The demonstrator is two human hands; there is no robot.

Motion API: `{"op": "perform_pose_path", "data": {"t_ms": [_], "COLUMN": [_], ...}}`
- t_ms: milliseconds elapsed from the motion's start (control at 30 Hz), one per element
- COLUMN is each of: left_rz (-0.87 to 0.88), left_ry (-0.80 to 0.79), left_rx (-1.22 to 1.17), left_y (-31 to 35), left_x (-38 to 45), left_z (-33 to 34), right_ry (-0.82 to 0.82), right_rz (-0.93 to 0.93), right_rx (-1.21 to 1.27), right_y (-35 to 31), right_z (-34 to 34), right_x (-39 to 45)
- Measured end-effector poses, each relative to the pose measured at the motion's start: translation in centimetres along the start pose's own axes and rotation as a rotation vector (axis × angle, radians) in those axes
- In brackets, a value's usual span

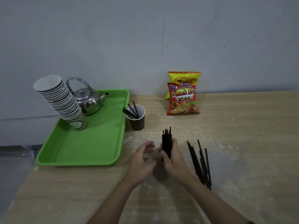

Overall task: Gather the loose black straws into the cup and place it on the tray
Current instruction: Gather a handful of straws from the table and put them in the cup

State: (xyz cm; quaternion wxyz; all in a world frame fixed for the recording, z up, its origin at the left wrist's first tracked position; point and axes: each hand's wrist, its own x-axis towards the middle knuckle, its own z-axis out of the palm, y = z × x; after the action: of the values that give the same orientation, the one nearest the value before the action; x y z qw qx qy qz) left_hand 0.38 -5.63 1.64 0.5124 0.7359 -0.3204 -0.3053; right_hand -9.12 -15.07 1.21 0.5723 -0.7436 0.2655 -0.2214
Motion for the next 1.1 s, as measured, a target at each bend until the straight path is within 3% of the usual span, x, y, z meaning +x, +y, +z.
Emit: {"op": "perform_pose_path", "data": {"t_ms": [200, 400, 600, 933, 1100], "left_rz": [0.009, -0.028, 0.034, 0.114, -0.001], "left_ry": [0.002, -0.114, -0.072, -0.013, 0.202], "left_rx": [-0.1, -0.124, -0.189, -0.376, -0.495], "left_y": [0.3, 0.9, 2.4, 4.9, 5.7], "left_x": [-0.3, 0.3, 1.0, 1.4, 1.4], "left_z": [-0.1, 1.1, 2.6, 2.7, 2.7], "right_ry": [-0.037, -0.087, -0.132, -0.081, -0.107], "right_rz": [-0.016, -0.085, -0.191, 0.097, 0.151], "right_rx": [-0.035, -0.059, -0.062, 0.074, 0.045], "right_y": [1.7, 2.0, 1.7, 0.7, 0.0], "right_z": [0.7, 0.9, 0.8, 0.2, 1.0], "right_x": [-1.5, -1.4, -1.1, 0.0, 0.0]}}
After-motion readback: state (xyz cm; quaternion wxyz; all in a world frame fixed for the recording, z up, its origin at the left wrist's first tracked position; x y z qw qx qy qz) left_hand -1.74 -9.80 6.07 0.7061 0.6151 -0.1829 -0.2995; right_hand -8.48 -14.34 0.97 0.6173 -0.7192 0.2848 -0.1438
